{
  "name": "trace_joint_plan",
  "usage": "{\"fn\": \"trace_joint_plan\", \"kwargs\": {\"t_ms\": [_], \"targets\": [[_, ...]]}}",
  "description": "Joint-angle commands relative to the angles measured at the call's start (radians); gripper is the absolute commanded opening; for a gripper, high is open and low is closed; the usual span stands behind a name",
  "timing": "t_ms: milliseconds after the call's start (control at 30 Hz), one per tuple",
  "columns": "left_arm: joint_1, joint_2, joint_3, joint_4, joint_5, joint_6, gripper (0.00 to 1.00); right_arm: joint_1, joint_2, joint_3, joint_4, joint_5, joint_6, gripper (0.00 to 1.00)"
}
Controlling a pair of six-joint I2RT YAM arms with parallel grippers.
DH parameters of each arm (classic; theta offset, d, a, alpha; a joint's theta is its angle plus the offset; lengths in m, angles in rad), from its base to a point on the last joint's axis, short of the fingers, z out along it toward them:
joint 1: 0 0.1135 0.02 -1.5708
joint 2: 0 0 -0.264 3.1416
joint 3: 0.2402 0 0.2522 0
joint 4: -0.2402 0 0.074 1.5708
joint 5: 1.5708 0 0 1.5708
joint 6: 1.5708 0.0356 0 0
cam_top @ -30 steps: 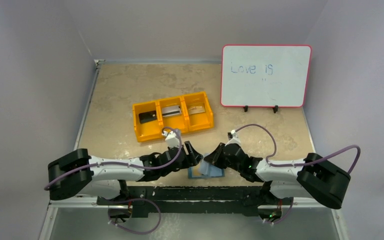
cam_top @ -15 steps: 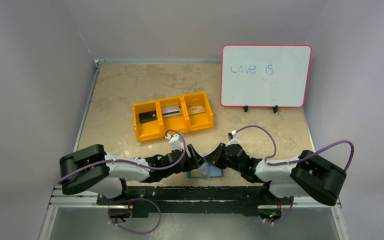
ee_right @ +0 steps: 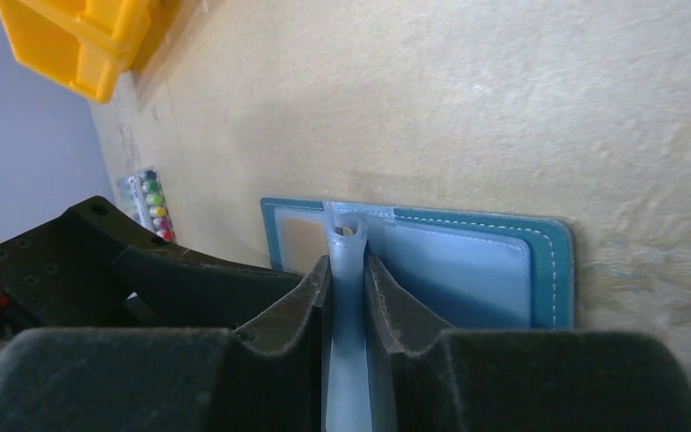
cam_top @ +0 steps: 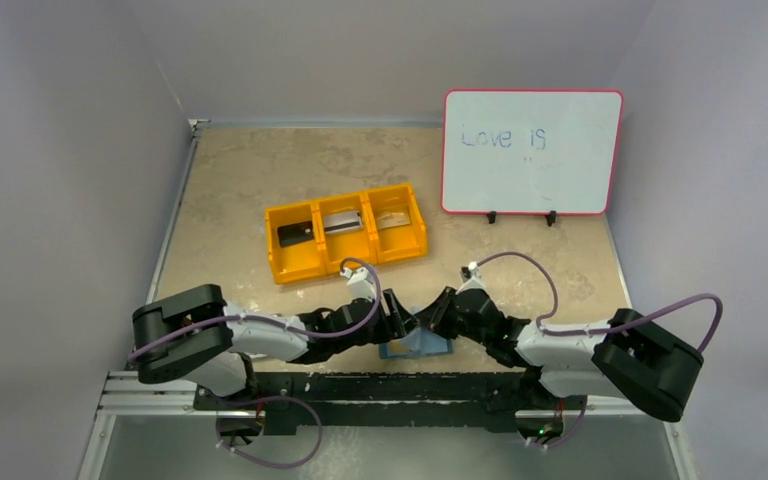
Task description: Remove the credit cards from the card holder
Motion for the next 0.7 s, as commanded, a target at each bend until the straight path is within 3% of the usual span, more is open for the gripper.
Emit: {"fn": "trace_joint_plan", "kwargs": {"t_ms": [0, 167, 267, 533, 667], "targets": [[-0.01, 0.08, 0.06, 0.07, 0.117, 0.03, 0.61, -0.003, 0.012, 0.002, 0.032, 0.017, 0.008, 0.2], [-0.01, 0.122, 0.034, 0.154, 0.131, -0.006, 0.61, -0.005, 0.025, -0.001, 0.051, 0.01, 0.019, 0.18], [-0.01, 0.121, 0.028, 0.145, 0.113, -0.016, 0.61, -0.004, -0.003, -0.004, 0.024, 0.017, 0.024, 0.23], [-0.01, 0.088, 0.027, 0.036, 0.047, -0.013, 0.61, -0.004, -0.246, 0.047, -0.339, 0.142, 0.0, 0.45], [-0.01, 0.109, 0.03, 0.06, 0.057, -0.011, 0.61, -0.005, -0.364, 0.061, -0.508, 0.181, 0.011, 0.48]]}}
